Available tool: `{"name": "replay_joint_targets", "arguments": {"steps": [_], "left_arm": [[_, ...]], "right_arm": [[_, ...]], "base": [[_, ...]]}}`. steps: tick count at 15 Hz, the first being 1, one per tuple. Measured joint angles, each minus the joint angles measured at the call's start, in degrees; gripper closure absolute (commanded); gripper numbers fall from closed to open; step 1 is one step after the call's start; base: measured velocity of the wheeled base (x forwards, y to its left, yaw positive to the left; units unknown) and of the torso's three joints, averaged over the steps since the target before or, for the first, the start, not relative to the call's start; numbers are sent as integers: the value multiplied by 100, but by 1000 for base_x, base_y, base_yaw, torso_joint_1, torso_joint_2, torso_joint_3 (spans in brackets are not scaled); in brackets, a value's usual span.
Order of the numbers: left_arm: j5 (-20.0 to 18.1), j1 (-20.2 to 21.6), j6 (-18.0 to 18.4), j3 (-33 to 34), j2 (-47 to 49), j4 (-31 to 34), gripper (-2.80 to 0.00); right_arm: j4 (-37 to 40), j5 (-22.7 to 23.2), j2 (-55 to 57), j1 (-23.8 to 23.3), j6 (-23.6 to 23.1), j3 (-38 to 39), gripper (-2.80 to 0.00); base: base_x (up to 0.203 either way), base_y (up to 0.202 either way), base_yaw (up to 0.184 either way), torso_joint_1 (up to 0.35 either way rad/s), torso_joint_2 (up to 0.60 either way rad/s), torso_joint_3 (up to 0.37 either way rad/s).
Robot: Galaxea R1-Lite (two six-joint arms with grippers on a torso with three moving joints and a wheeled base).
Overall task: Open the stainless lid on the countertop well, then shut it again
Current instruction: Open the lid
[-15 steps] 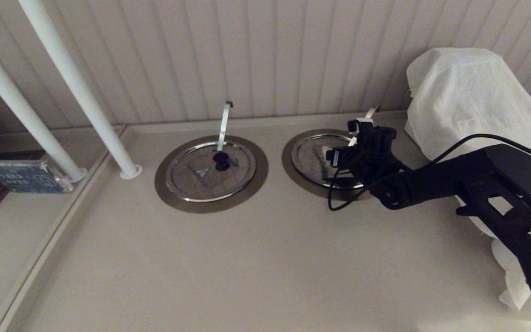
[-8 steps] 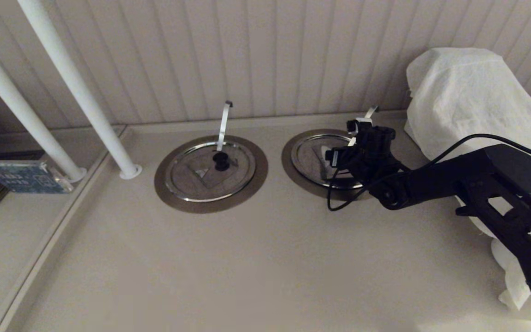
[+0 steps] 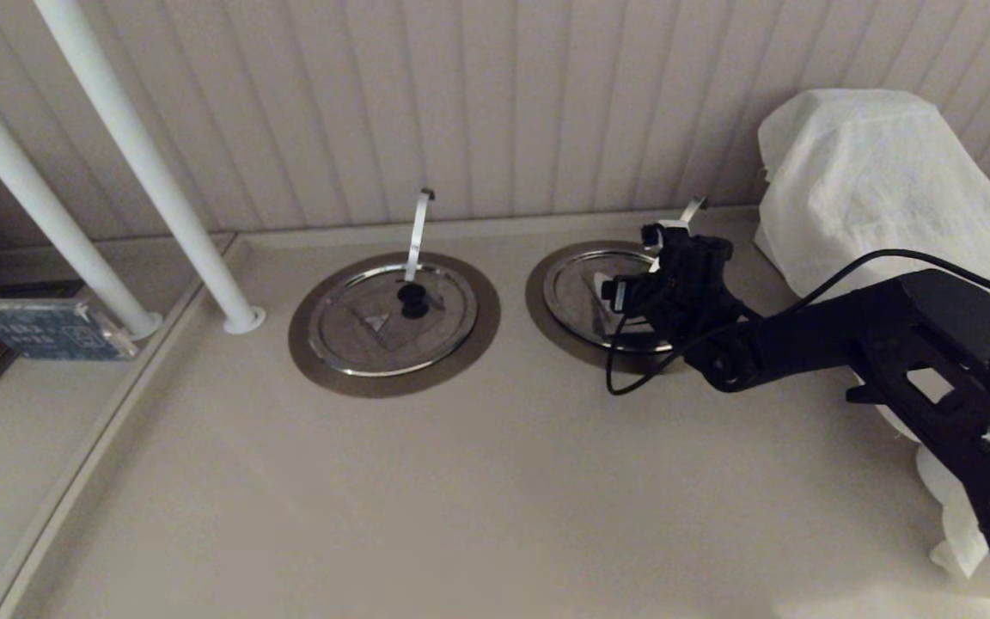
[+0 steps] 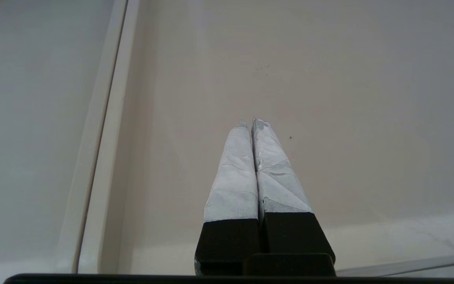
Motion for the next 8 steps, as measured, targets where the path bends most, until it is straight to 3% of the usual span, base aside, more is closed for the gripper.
{"name": "replay_joint_targets", "arguments": {"steps": [8], "left_arm": [[2,0,0,0,0,-2,0]], "right_arm": [[22,25,-2,23,205,-75,-280]], "base": [[0,0,0,0,0,0]]}}
